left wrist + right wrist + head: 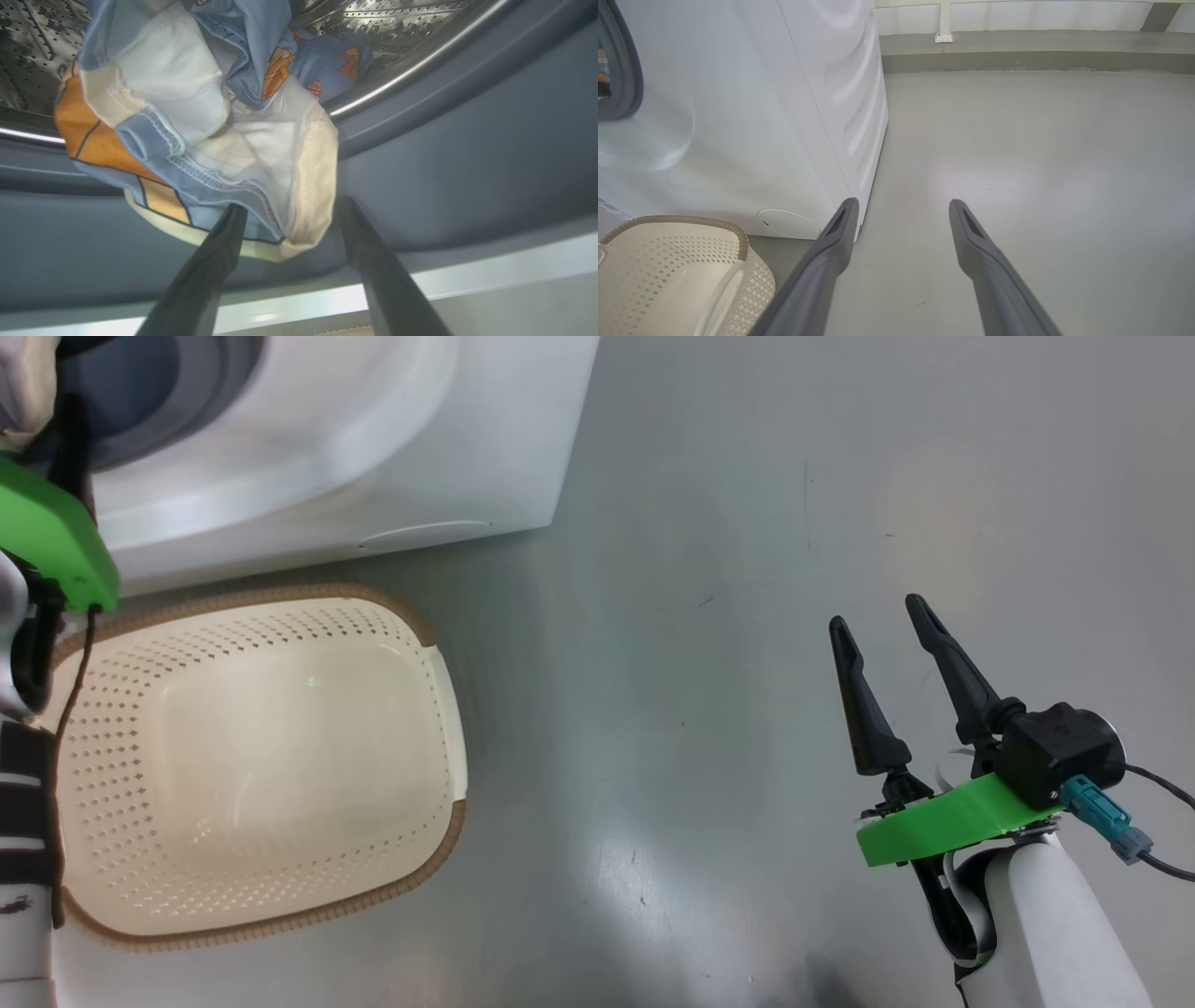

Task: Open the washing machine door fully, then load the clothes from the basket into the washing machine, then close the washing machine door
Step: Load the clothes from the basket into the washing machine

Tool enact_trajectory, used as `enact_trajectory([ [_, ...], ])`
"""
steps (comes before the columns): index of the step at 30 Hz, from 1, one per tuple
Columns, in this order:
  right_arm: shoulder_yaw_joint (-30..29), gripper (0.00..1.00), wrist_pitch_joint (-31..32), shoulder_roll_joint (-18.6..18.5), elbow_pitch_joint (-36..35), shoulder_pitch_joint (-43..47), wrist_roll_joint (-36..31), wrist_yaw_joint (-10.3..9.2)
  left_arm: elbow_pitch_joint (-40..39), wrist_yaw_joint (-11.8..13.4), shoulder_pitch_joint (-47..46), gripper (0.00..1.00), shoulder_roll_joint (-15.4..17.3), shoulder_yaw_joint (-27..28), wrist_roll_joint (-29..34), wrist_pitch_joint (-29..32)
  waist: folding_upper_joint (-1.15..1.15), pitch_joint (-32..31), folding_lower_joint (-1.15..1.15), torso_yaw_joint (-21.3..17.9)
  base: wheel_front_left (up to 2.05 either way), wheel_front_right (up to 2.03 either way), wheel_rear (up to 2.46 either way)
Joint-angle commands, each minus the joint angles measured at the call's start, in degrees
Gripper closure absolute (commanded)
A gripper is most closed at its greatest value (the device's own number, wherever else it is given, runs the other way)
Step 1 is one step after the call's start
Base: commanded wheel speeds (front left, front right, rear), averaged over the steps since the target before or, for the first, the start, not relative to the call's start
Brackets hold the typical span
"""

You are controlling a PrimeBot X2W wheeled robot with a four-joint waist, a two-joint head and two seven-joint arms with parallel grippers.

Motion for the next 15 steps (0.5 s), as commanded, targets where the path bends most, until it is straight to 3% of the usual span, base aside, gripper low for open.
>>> enact_trajectory([
  [1,1.5,0.0,-0.3,0.1,-1.3,0.3,0.9,0.09,0.0,0.6,-0.8,0.0,3.2,1.5,-0.4,0.3,0.0,0.2,0.0,-0.1,0.0,0.0,0.0],
  [2,1.5,0.0,-0.3,0.1,-1.3,0.2,0.9,0.09,0.5,0.7,-1.1,0.0,3.2,1.7,-0.7,0.3,0.0,0.3,0.0,-0.2,0.0,0.0,0.0],
  [3,1.5,0.0,-0.3,0.1,-1.3,0.2,0.9,0.09,1.0,0.8,-1.4,0.63,3.2,1.8,-0.9,0.2,0.0,0.3,0.0,-0.2,0.0,0.0,0.0],
  [4,1.5,0.0,-0.3,0.1,-1.3,0.1,1.0,0.09,1.3,0.8,-1.7,1.0,3.2,1.9,-1.1,0.0,0.0,0.4,0.0,-0.3,0.0,0.0,0.0],
  [15,1.7,0.0,-0.3,0.1,-1.1,-0.1,1.3,0.09,3.0,2.1,-4.3,1.0,4.1,2.3,-1.4,-4.2,0.0,0.6,0.0,-0.7,0.0,0.0,0.0],
])
